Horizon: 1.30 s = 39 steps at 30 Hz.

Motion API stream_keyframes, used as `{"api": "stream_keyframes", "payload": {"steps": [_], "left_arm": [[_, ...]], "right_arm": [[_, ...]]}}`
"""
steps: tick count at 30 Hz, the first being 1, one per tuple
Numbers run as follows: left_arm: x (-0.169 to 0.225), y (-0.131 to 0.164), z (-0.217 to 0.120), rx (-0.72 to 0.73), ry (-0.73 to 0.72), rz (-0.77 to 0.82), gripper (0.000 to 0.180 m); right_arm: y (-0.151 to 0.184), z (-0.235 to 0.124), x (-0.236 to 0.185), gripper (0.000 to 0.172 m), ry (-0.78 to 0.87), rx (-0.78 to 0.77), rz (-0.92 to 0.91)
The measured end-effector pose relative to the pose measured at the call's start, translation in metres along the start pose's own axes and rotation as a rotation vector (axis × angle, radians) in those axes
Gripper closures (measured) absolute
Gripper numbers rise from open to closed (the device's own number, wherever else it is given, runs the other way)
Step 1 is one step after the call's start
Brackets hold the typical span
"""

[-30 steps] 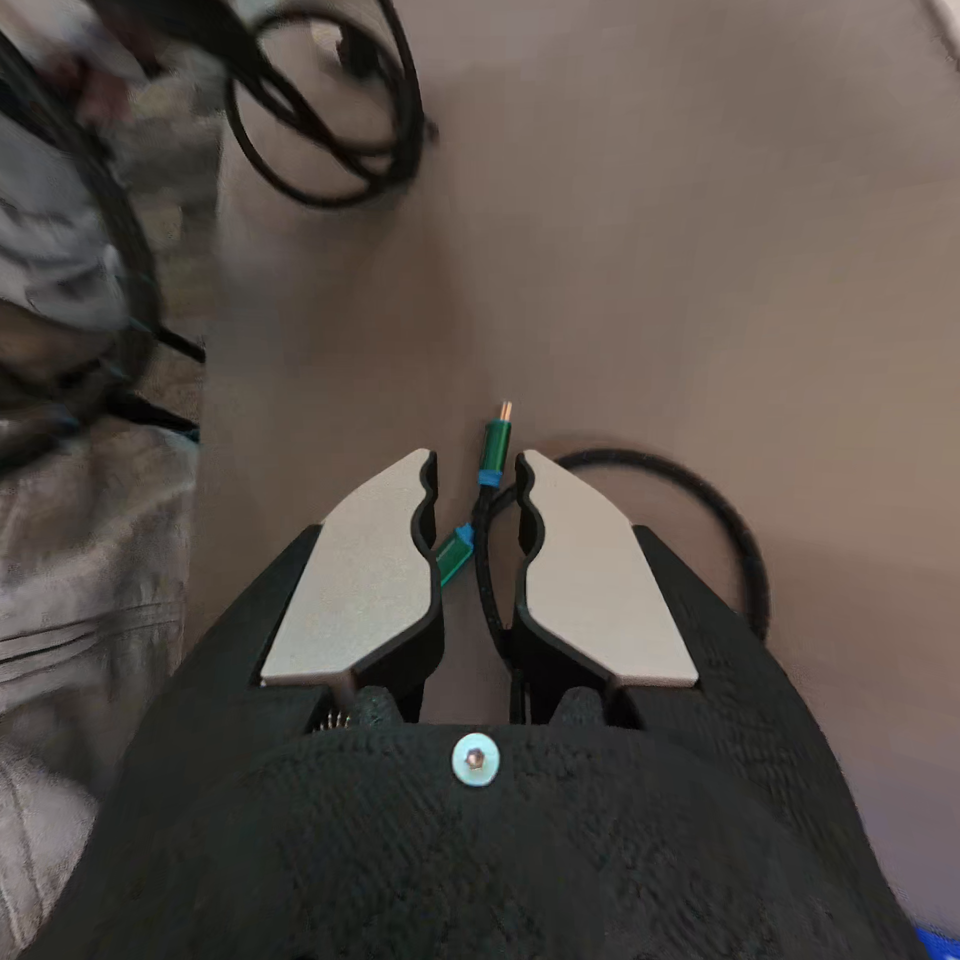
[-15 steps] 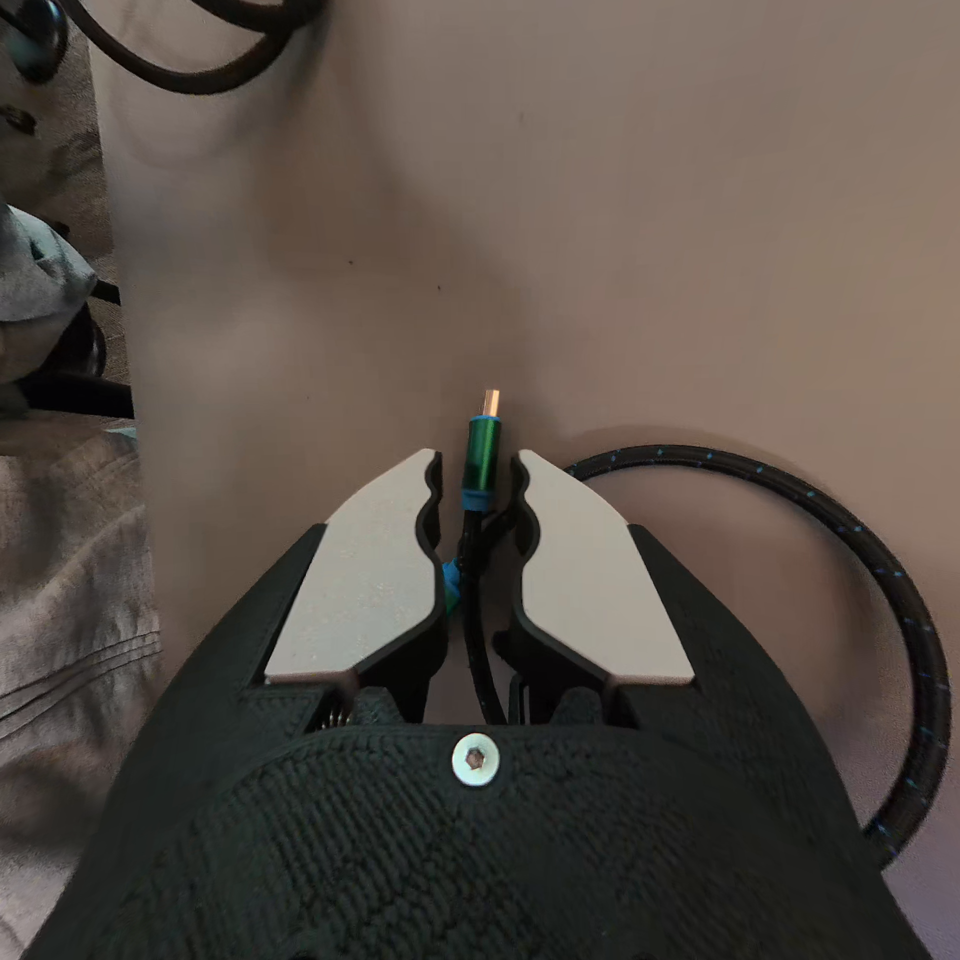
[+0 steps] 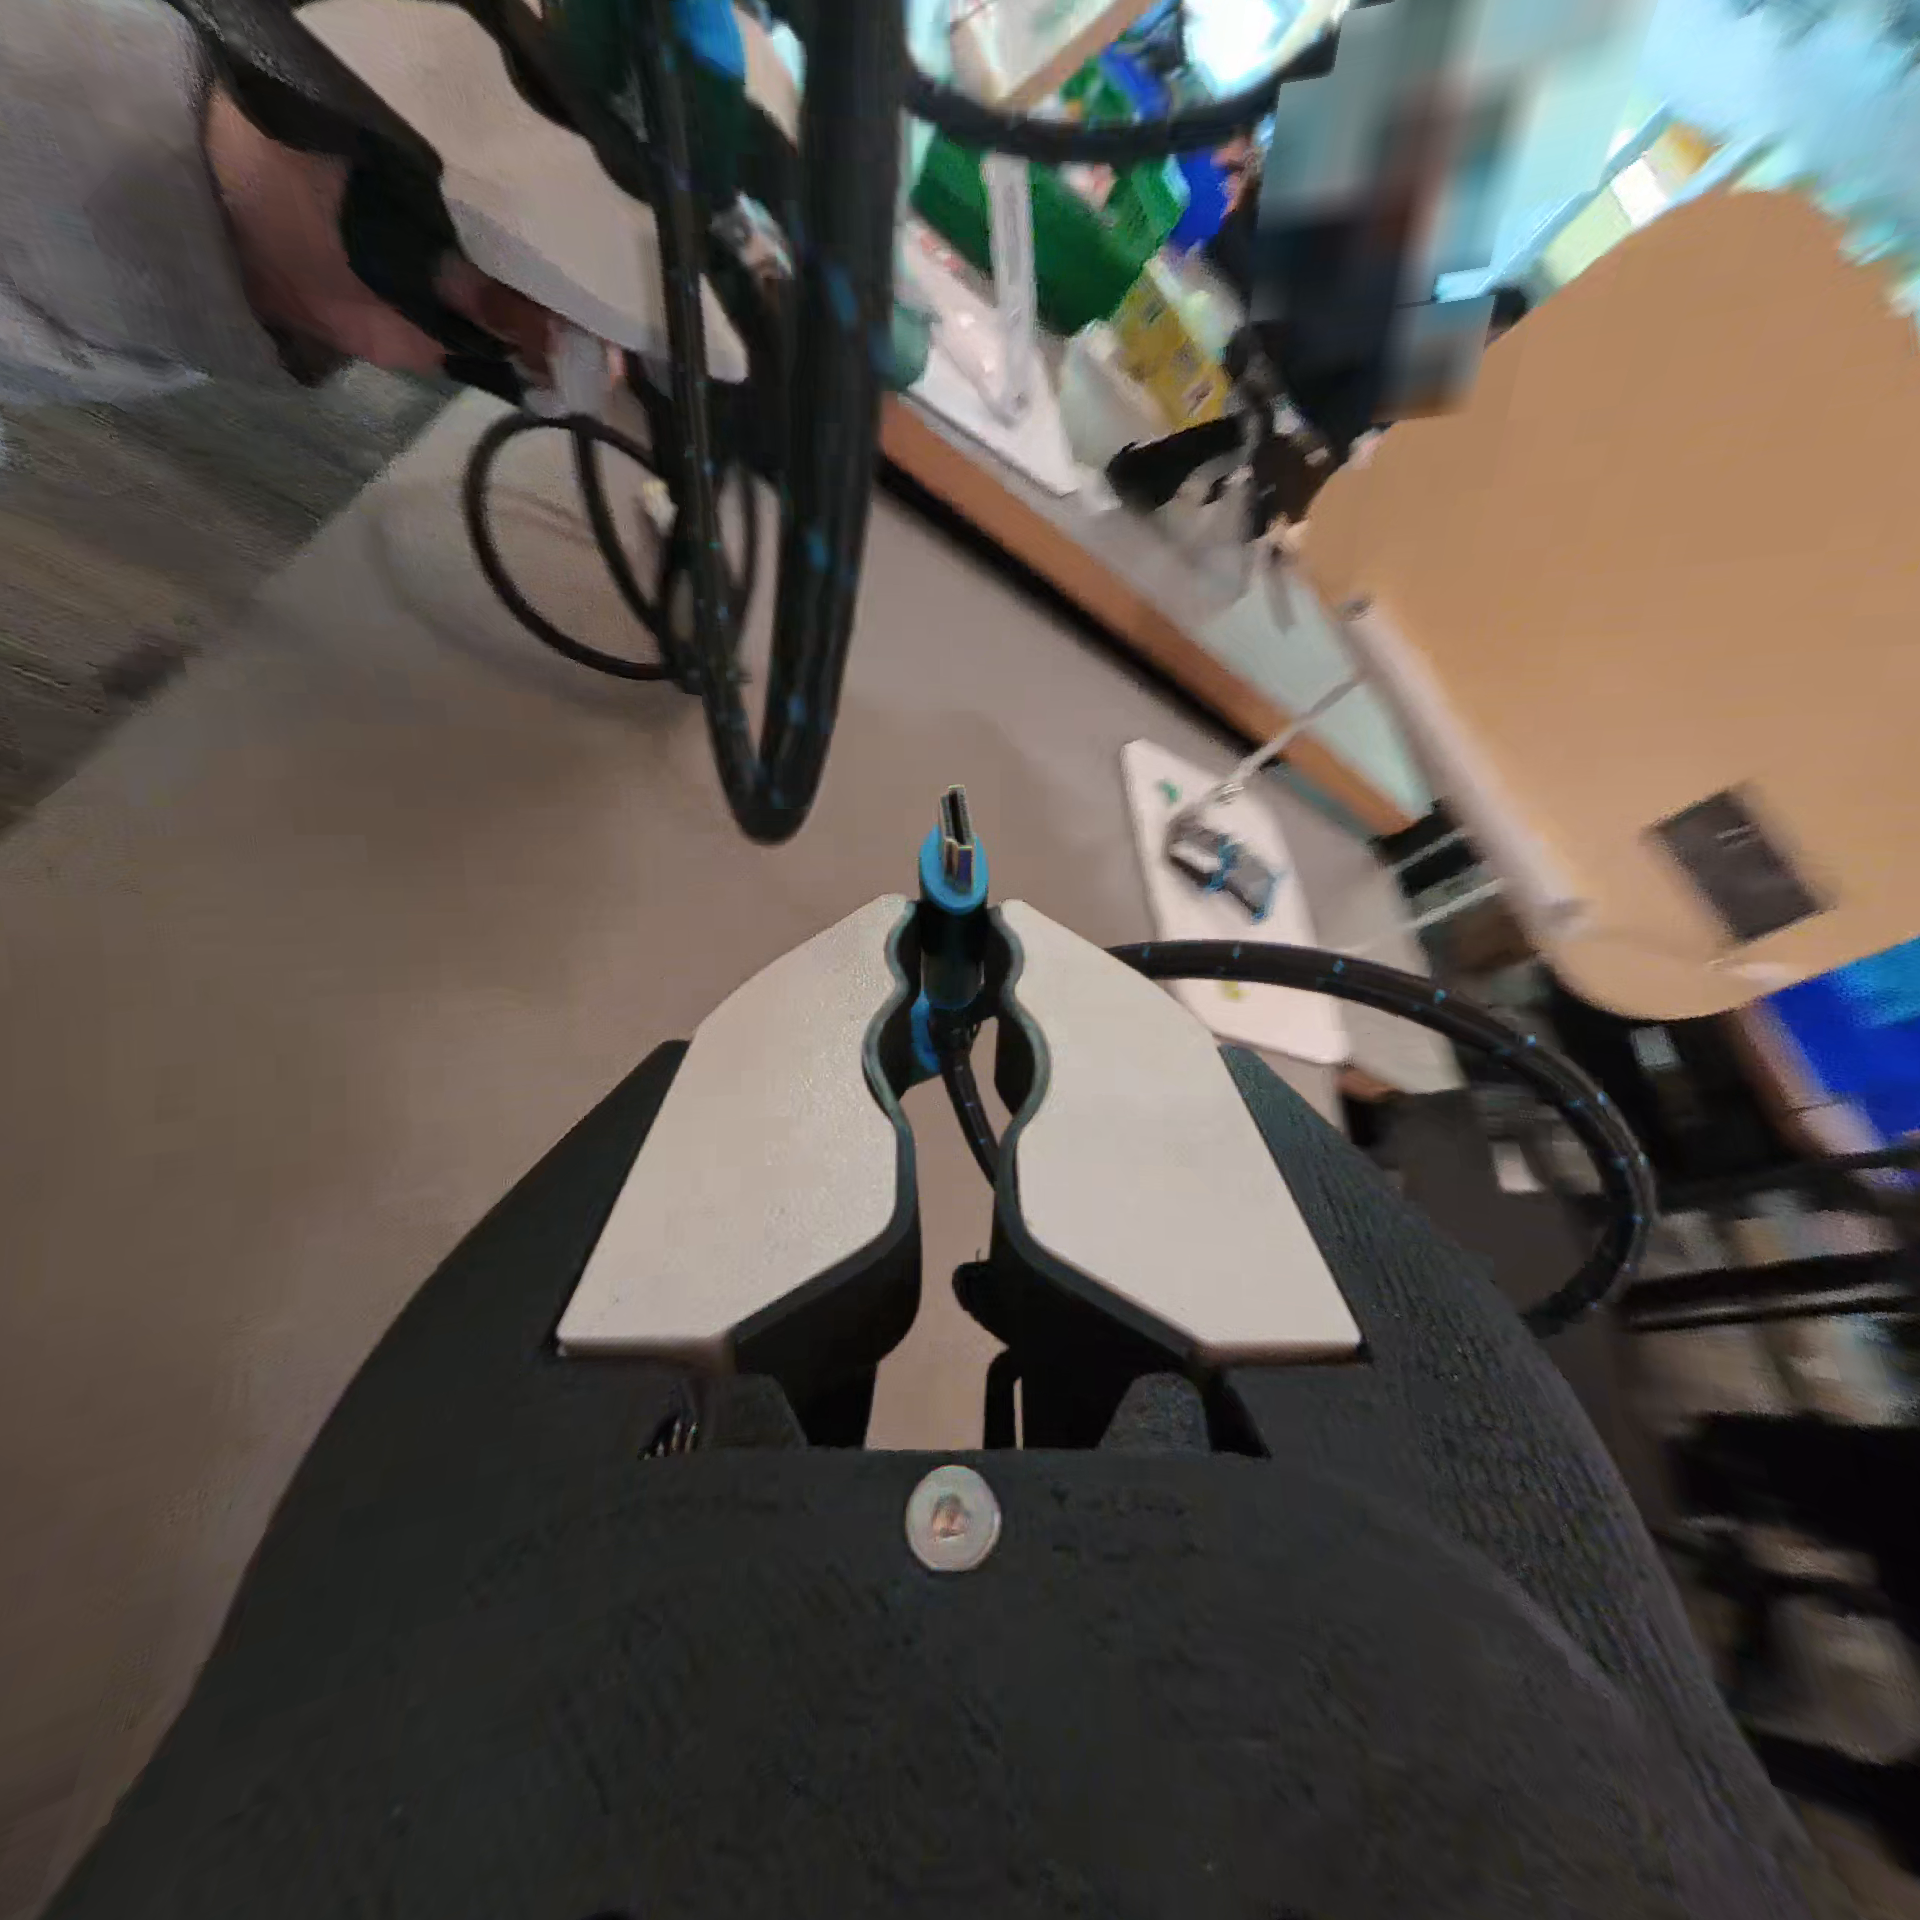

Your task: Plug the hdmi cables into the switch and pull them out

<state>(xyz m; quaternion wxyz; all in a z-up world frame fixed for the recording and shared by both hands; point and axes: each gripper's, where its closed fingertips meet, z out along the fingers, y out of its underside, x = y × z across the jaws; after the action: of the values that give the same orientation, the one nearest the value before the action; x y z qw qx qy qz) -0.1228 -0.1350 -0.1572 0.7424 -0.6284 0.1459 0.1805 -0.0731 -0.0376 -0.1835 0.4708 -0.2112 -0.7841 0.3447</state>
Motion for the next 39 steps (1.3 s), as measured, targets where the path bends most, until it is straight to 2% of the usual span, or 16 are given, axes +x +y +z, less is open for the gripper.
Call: {"api": "stream_keyframes", "payload": {"steps": [3,8,23,27,32,39], "left_arm": [[0.008,-0.005,0.003,0.017,0.012,0.014,0.147],[0.017,-0.008,0.006,0.045,0.040,0.022,0.147],[0.027,-0.004,0.010,0.050,0.108,-0.065,0.148],[0.031,-0.003,0.012,0.046,0.142,-0.128,0.148],[0.027,-0.006,0.011,0.075,0.157,-0.243,0.148],[0.020,-0.007,0.010,0.086,0.155,-0.346,0.147]], "right_arm": [[-0.005,-0.008,0.011,0.162,0.109,-0.020,-0.128],[-0.010,-0.009,0.013,0.162,0.167,-0.026,-0.243],[-0.022,-0.009,0.014,0.163,0.228,0.028,-0.328],[0.000,-0.001,0.002,0.162,0.109,-0.078,-0.302],[0.059,0.013,-0.035,0.162,-0.152,-0.352,-0.294],[0.065,0.028,-0.041,0.163,-0.167,-0.303,-0.320]]}}
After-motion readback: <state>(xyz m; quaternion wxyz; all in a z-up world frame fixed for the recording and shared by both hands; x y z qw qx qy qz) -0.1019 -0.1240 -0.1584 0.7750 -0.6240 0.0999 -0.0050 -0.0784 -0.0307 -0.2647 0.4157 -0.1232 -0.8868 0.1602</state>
